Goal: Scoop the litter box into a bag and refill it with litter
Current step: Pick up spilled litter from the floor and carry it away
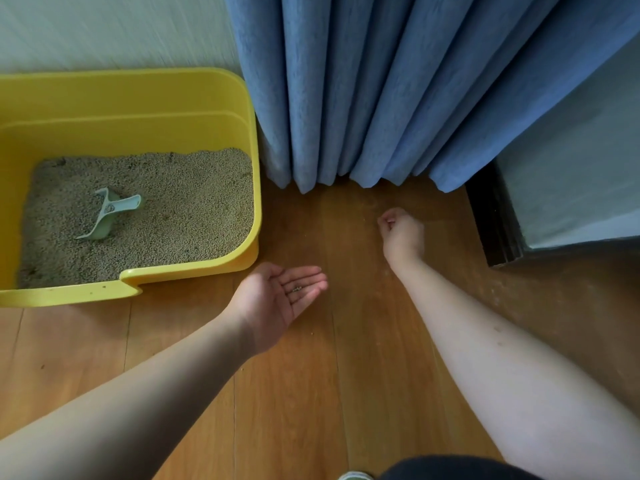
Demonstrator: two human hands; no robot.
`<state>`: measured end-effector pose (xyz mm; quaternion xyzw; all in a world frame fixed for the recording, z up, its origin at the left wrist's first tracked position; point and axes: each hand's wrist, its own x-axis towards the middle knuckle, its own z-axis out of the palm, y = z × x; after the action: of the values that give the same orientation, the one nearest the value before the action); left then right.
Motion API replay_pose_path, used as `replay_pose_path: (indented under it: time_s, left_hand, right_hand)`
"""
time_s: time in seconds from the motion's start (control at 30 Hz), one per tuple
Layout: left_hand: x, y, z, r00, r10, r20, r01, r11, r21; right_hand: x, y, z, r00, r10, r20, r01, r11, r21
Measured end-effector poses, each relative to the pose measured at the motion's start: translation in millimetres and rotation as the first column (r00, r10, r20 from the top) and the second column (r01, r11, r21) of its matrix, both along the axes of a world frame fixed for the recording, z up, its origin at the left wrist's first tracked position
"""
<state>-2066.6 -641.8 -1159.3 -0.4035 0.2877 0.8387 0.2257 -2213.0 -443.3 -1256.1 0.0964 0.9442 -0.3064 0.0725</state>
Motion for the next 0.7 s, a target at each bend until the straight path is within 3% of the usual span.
replay_pose_path:
  time_s: [0.13, 0.33, 0.7]
  left_hand:
    - [6, -6, 0, 1.000, 0.016, 0.012, -0.016, 1.000, -0.025]
    - [5, -9, 3, 0.999, 0.042, 0.018, -0.042, 0.999, -0.030]
    - [10, -10, -4, 0.999, 0.030, 0.023, -0.029, 0.998, -0.050]
  right_hand:
    - [-10, -17, 0, 0.997, -0.056, 0.059, 0.060, 0.996, -0.065]
    - [-8, -17, -9, 0.999, 0.009, 0.032, -0.006, 0.995, -0.105]
    - [-18, -25, -11, 0.992, 0.087, 0.091, -0.097, 0.990, 0.106]
